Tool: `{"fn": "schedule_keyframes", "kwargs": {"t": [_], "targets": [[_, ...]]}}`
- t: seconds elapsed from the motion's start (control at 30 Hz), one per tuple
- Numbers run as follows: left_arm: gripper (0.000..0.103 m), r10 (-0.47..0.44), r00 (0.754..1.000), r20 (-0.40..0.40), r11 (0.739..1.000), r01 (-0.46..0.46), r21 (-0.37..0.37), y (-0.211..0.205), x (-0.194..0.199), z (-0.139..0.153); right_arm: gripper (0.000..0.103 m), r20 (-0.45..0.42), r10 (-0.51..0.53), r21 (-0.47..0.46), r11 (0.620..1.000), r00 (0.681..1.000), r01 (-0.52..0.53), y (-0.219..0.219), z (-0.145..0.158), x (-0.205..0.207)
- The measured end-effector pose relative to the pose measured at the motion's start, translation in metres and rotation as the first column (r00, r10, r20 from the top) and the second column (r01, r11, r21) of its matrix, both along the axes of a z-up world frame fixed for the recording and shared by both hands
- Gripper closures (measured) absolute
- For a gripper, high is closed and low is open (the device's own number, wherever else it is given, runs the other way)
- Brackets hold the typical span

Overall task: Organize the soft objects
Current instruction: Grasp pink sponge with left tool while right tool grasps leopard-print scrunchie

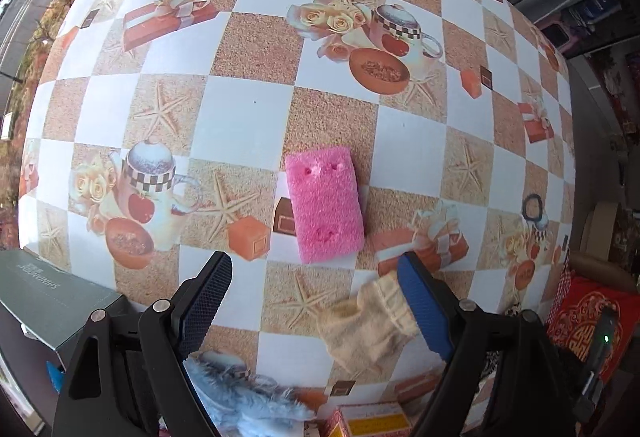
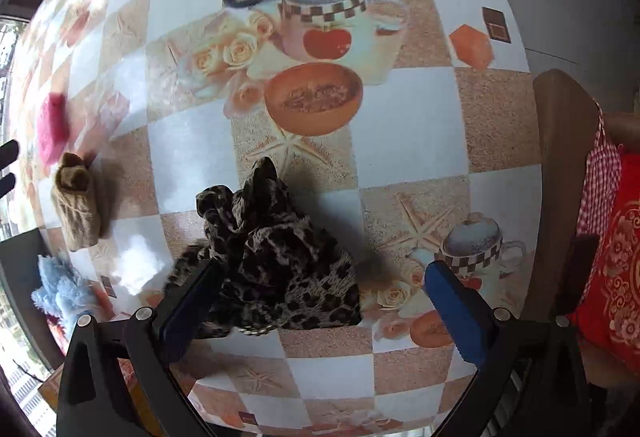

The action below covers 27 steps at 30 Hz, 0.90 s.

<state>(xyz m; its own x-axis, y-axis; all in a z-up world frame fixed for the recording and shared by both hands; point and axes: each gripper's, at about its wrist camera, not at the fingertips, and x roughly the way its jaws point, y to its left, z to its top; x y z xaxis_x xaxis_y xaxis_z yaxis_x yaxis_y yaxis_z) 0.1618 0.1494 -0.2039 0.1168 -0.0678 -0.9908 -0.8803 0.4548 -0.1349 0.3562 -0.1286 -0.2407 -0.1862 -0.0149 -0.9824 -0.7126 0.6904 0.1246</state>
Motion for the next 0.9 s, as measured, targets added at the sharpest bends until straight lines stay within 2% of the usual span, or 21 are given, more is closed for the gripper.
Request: {"fn": "schedule_keyframes", "kwargs": {"t": [0.1,0.17,0.27,0.33,0.47,0.6,0.7,0.73,0.9], "targets": [[0.016,0.024,1.0,-0.017,1.0,-0.024,0.008,0.006,0.008,-0.012,0.001,-0.013,0.03,0.096,0.995,0.999,-0.029,-0.002,0.014,-0.008],[0.016,0.035,0.999,-0.028,0.999,-0.035,0.017,0.008,0.013,-0.018,0.001,-0.005,0.086,0.117,0.99,0.996,-0.084,0.008,0.018,-0.022],[0.016,0.04,0.998,-0.046,0.999,-0.039,0.025,0.009,0.018,-0.028,0.001,0.063,0.178,0.073,0.981,0.982,-0.182,0.022,0.009,-0.041],[0.016,0.045,0.997,-0.059,0.999,-0.044,0.024,0.009,0.02,-0.035,0.001,0.099,0.203,0.034,0.978,0.974,-0.207,0.025,-0.001,-0.049],[0.016,0.042,0.996,-0.083,0.999,-0.04,0.025,0.009,0.024,-0.045,0.001,0.092,0.175,-0.009,0.984,0.98,-0.175,0.02,-0.022,-0.05],[0.015,0.027,0.994,-0.108,0.998,-0.021,0.056,0.008,0.029,-0.044,0.0,0.122,0.181,-0.021,0.984,0.976,-0.18,0.018,-0.024,-0.054],[0.01,0.016,0.994,-0.112,0.998,-0.01,0.055,0.007,0.031,-0.045,0.0,0.105,0.162,-0.009,0.987,0.981,-0.162,0.019,-0.025,-0.048],[0.0,0.003,0.992,-0.125,0.999,0.002,0.039,0.005,0.035,-0.05,0.0,0.104,0.16,-0.009,0.987,0.982,-0.16,0.02,-0.025,-0.045],[0.0,-0.008,0.99,-0.142,1.0,0.01,0.016,0.005,0.043,-0.062,0.0,0.103,0.17,-0.019,0.985,0.98,-0.169,0.021,-0.026,-0.039]]}}
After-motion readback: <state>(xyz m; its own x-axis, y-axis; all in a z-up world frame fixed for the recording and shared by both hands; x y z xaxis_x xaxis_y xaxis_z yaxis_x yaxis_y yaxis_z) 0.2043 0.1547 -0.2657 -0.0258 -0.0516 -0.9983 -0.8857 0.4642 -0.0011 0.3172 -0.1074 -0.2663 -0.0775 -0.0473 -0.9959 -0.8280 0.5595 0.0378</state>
